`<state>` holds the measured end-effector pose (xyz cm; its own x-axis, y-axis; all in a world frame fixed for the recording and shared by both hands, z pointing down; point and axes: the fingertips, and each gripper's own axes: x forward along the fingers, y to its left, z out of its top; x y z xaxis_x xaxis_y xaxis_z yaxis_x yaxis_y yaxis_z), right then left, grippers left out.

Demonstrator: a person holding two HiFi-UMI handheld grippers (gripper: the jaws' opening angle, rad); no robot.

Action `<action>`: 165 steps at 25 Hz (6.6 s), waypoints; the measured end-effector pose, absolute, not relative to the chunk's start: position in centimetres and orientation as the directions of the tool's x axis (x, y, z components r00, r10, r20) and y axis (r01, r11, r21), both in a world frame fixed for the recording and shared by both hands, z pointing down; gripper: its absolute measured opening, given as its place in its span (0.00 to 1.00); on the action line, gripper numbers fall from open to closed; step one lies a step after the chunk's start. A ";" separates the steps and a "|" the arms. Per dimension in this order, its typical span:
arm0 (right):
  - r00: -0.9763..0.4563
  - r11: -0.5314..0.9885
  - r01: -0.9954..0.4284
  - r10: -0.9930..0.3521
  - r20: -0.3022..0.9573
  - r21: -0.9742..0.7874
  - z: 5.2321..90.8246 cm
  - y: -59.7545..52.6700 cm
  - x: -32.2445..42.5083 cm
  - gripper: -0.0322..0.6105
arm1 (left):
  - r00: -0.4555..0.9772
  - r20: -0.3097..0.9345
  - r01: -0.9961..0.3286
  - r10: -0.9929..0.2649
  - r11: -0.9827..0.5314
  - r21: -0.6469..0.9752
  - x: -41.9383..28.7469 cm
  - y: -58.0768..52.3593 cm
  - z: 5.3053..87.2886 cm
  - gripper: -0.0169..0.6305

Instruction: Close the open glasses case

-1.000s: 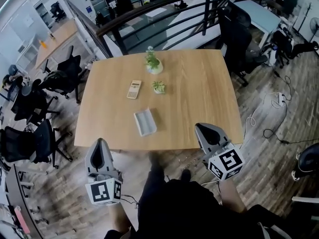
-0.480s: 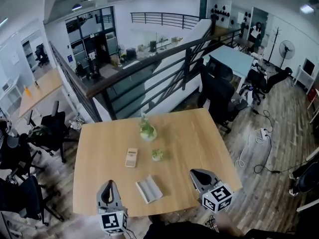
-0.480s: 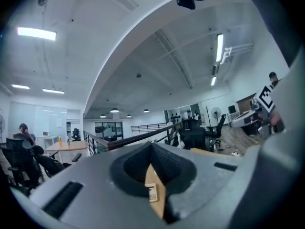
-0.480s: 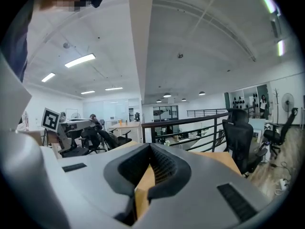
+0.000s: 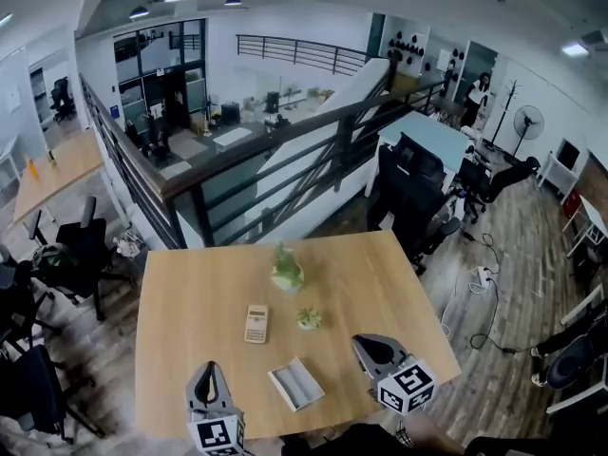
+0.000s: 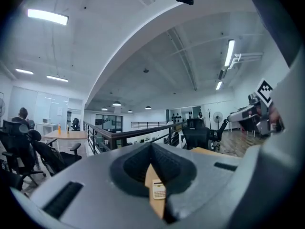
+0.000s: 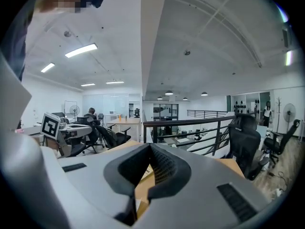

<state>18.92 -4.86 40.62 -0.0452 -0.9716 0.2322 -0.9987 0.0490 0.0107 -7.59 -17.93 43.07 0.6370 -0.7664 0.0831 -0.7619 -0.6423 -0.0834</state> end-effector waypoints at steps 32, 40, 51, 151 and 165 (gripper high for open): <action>-0.225 0.223 -0.974 -0.920 0.320 -0.044 46.2 -12.1 18.6 0.27 | 0.498 0.167 -0.854 -0.851 -0.515 -0.079 -8.4 -17.5 44.9 0.02; -0.248 0.236 -0.969 -0.897 0.365 -0.079 48.6 -13.1 18.7 0.27 | 0.452 0.175 -0.880 -0.875 -0.470 -0.075 -9.4 -17.8 44.6 0.02; -0.327 0.211 -0.941 -0.760 0.561 -0.263 61.0 -13.7 16.2 0.26 | 0.363 0.212 -0.923 -0.907 -0.382 -0.054 -13.4 -15.7 46.0 0.02; -0.225 0.761 -0.647 -0.253 0.941 0.050 76.8 -8.3 11.9 0.07 | 0.440 0.265 -0.876 -0.858 -0.475 -0.085 -10.0 -14.3 46.4 0.02; -0.429 0.415 -0.903 -0.864 0.263 -0.109 51.0 -9.0 19.8 0.07 | 0.566 0.199 -0.806 -0.800 -0.588 -0.071 -3.0 -16.3 44.4 0.02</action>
